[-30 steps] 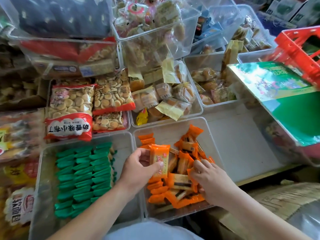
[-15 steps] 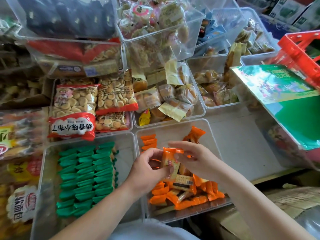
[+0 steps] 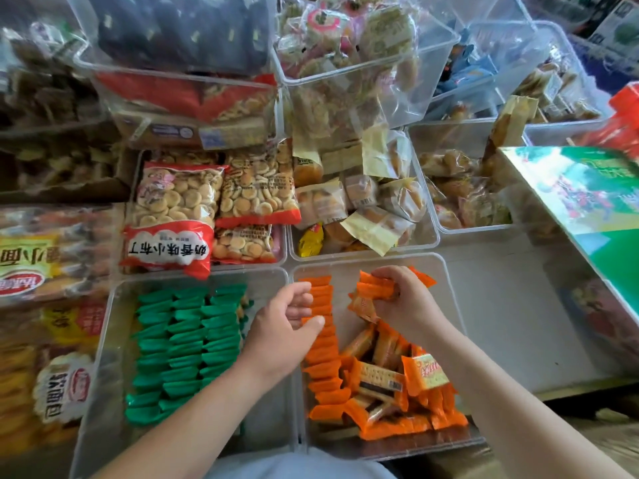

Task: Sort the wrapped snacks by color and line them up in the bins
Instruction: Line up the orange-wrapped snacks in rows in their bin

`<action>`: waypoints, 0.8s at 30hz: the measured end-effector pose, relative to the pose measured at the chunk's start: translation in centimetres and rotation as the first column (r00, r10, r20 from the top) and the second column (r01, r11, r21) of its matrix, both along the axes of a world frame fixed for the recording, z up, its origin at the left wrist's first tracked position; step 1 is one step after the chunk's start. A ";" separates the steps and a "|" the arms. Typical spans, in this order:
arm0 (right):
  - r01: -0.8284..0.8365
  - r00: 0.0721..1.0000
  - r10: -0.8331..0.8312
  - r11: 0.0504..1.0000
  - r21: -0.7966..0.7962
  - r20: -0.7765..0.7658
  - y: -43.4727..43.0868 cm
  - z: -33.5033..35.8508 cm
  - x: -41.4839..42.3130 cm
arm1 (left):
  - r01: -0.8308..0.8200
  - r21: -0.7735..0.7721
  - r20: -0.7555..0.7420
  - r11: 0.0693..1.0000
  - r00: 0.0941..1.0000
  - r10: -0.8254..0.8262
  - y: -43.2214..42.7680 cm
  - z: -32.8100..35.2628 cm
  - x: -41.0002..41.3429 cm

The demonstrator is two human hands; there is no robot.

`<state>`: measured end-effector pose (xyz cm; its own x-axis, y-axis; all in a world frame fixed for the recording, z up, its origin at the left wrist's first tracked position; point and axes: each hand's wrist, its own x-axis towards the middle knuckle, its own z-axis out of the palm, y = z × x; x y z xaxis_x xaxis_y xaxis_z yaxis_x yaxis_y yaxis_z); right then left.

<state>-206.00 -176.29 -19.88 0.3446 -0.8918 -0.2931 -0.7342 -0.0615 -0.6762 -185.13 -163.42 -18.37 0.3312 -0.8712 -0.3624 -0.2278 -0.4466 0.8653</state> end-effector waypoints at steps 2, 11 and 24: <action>0.014 1.000 -0.014 1.000 0.003 0.027 0.0 -1.9 0.7 | -0.023 0.027 0.004 0.999 1.000 0.023 0.4 -0.4 0.5; 0.119 0.988 -0.125 0.990 0.070 0.087 0.9 -6.3 3.7 | 0.019 0.106 -0.004 0.994 1.000 -0.018 1.7 -1.0 -0.6; 0.217 0.972 -0.226 0.967 0.131 0.059 0.0 -5.9 3.1 | 0.067 0.118 0.073 0.991 0.994 -0.076 1.2 -0.4 -2.2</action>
